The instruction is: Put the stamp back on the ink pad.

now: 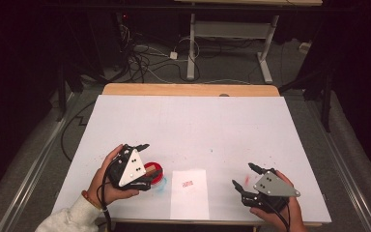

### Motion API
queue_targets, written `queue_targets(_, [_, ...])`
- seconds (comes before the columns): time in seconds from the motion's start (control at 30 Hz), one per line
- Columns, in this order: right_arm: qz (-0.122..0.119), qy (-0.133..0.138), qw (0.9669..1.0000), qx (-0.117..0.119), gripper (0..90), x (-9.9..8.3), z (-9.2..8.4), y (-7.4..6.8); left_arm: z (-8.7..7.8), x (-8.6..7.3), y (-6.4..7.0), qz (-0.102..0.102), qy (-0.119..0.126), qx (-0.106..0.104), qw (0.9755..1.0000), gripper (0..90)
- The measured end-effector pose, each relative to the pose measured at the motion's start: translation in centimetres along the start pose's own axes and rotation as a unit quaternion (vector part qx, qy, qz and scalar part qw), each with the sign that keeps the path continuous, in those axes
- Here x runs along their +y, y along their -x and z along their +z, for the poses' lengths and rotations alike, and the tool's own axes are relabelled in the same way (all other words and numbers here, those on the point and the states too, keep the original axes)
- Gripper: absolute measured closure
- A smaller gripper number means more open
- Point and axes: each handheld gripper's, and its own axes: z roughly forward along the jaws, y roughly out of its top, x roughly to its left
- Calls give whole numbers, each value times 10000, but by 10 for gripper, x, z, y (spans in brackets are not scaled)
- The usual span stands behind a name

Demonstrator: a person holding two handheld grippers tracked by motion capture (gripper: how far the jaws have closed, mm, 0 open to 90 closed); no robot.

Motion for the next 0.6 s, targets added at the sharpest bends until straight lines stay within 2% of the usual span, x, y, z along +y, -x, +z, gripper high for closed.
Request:
queue_targets(0.13, [-1,-9,10000,-41,297,-1,-1,0,-5,-9,1,-5,-36,112,9999,186])
queue_targets(0.4, [20,-34,10000,-83,297,-3,-4,0,-16,-30,4,-59,-137,201,9997,176])
queue_targets(0.53, [25,-52,9999,-111,297,-4,-4,0,-20,-39,5,-152,-147,308,9993,175])
queue_targets(0.6, [35,-54,9999,-131,294,-5,-4,0,-21,-45,5,-221,-171,279,9992,175])
